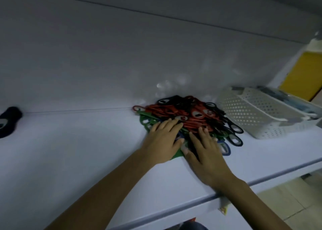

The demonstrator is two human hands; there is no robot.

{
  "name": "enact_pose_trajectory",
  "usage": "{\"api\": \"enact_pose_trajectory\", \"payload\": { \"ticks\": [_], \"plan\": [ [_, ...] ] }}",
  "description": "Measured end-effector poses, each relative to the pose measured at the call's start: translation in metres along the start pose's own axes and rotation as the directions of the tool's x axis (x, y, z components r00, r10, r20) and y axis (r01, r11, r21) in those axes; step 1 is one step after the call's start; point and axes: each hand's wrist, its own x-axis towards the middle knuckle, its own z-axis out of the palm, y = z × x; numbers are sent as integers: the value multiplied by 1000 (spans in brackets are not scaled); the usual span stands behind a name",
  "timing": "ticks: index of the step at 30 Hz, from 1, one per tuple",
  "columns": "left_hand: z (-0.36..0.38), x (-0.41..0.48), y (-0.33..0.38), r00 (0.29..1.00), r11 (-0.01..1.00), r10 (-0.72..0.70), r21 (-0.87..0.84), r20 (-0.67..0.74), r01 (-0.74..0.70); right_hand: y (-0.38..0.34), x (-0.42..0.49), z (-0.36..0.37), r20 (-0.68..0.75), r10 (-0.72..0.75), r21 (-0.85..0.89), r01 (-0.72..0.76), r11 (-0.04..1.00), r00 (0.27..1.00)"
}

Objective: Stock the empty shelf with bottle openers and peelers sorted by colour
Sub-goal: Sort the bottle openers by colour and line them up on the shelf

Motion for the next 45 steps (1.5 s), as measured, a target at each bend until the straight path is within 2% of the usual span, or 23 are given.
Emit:
{"api": "enact_pose_trajectory", "payload": {
  "ticks": [2, 3, 5, 7, 8, 10, 13, 16, 19, 21, 23, 25, 26, 28, 30, 34, 35, 37, 39, 40, 42, 45],
  "plan": [
    [4, 0, -4, 999, 1000, 2, -21, -34, -3, 4, 8, 3, 33, -9, -14, 9, 1000, 999],
    [5, 0, -6, 999, 999, -1, -45, -49, -1, 3, 12, 4, 0, -29, -49, 29, 998, 1000],
    [4, 1, -9, 996, 991, -27, -132, -87, 15, -1, 23, 1, -160, -81, -130, 60, 990, 984],
    [2, 1, -11, 983, 952, -111, -300, -144, 63, -5, 39, -3, -320, -95, -146, 50, 988, 943],
    [-1, 0, -13, 970, 912, -176, -398, -168, 96, -7, 49, -5, -349, -83, -134, 38, 990, 933],
    [-6, 0, -16, 931, 832, -304, -533, -204, 155, -11, 71, -6, -299, -52, -125, 15, 992, 953],
    [-9, -2, -19, 878, 799, -409, -563, -250, 213, -18, 94, 2, -183, -27, -184, -7, 983, 983],
    [-8, -2, -22, 847, 767, -470, -590, -247, 254, -20, 94, 12, -315, -28, -166, -26, 986, 949],
    [-6, 2, -24, 837, 732, -498, -628, -226, 266, -16, 90, 13, -494, -58, -65, 29, 997, 867],
    [-7, 5, -22, 831, 720, -505, -645, -231, 258, -17, 88, 10, -554, -46, 34, 77, 996, 832],
    [-8, 8, -21, 840, 693, -504, -675, -202, 254, -25, 85, 8, -546, -106, 120, 203, 972, 831],
    [-8, 8, -21, 835, 622, -532, -734, -138, 275, -39, 81, 10, -458, -284, 125, 378, 917, 842],
    [-7, 8, -22, 819, 562, -563, -778, -110, 282, -46, 79, 13, -396, -371, 123, 449, 885, 840],
    [-7, 8, -23, 770, 405, -636, -870, -46, 282, -54, 78, 17, -279, -451, 156, 504, 850, 848],
    [-8, 8, -25, 727, 306, -687, -911, -10, 277, -53, 81, 15, -248, -444, 177, 491, 853, 861],
    [-11, 9, -27, 702, 319, -710, -915, -57, 248, -48, 108, -3, -352, -262, 238, 357, 903, 899],
    [-11, 10, -27, 695, 318, -716, -917, -66, 240, -45, 122, -4, -326, -232, 202, 307, 930, 917],
    [-11, 10, -27, 680, 303, -730, -924, -68, 233, -38, 151, -3, -183, -189, 27, 197, 980, 965],
    [-11, 11, -27, 666, 285, -743, -931, -66, 226, -32, 170, 5, -30, -106, -104, 102, 989, 994],
    [-11, 11, -28, 664, 280, -745, -933, -62, 226, -31, 173, 10, -15, -72, -133, 69, 989, 997],
    [-12, 10, -28, 670, 266, -740, -939, -53, 220, -31, 170, 21, -137, -73, -202, 44, 978, 988],
    [-12, 10, -30, 664, 220, -748, -952, -26, 211, -33, 163, 30, -351, -149, -232, 69, 970, 924]
  ]
}}
